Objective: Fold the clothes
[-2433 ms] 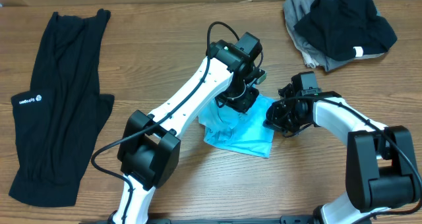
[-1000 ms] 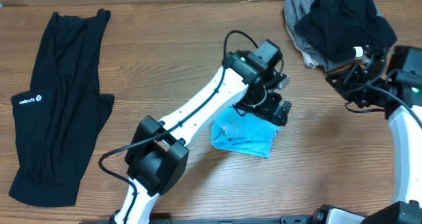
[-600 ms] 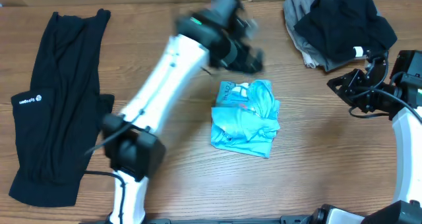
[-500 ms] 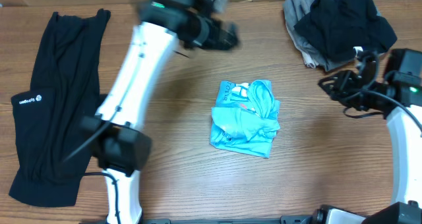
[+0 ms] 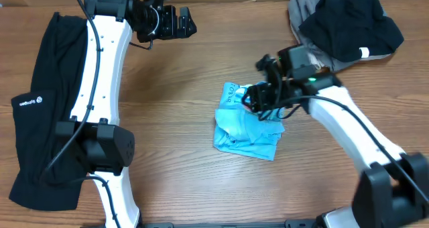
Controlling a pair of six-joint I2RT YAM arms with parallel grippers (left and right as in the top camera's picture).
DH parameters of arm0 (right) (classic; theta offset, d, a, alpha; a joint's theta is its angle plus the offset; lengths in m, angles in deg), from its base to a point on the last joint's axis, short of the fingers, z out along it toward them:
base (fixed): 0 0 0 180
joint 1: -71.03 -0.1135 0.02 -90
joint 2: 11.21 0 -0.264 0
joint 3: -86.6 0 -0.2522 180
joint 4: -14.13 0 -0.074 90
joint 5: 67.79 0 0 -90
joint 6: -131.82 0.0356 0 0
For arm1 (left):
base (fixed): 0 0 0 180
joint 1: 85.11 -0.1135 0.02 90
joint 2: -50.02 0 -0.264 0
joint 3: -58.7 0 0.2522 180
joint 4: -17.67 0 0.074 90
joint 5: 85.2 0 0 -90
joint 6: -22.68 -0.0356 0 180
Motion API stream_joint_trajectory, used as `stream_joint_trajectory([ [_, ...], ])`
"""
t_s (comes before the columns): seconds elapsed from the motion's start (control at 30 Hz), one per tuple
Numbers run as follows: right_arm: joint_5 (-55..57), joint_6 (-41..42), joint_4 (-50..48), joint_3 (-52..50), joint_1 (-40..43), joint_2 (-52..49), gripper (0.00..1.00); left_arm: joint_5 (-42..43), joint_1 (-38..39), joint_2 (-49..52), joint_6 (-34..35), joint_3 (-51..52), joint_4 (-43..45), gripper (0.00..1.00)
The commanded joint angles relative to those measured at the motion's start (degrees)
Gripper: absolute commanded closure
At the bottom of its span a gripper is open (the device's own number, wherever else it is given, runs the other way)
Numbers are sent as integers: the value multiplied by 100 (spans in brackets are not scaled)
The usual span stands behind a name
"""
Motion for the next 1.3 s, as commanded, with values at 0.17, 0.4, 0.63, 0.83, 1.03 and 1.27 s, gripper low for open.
stream_joint_trajectory([
  [0.17, 181, 323, -400, 87, -201, -647, 45, -304, 11, -109, -302, -87, -35, 0],
  [0.4, -57, 319, -306, 83, -201, -649, 83, -304, 11, -109, -302, -87, -28, 0],
  [0.63, -234, 317, 2, 85, -201, -557, 96, -304, 11, -109, -302, -87, -33, 0],
  [0.83, -319, 291, 94, 90, -201, -326, 63, -304, 11, -109, -302, -87, -26, 0],
  [1.03, -339, 262, 92, 90, -201, -289, 59, -304, 11, -109, -302, -87, -24, 0],
  [1.27, -619, -55, 94, 90, -201, -289, 59, -304, 11, -109, -302, -87, -2, 0],
])
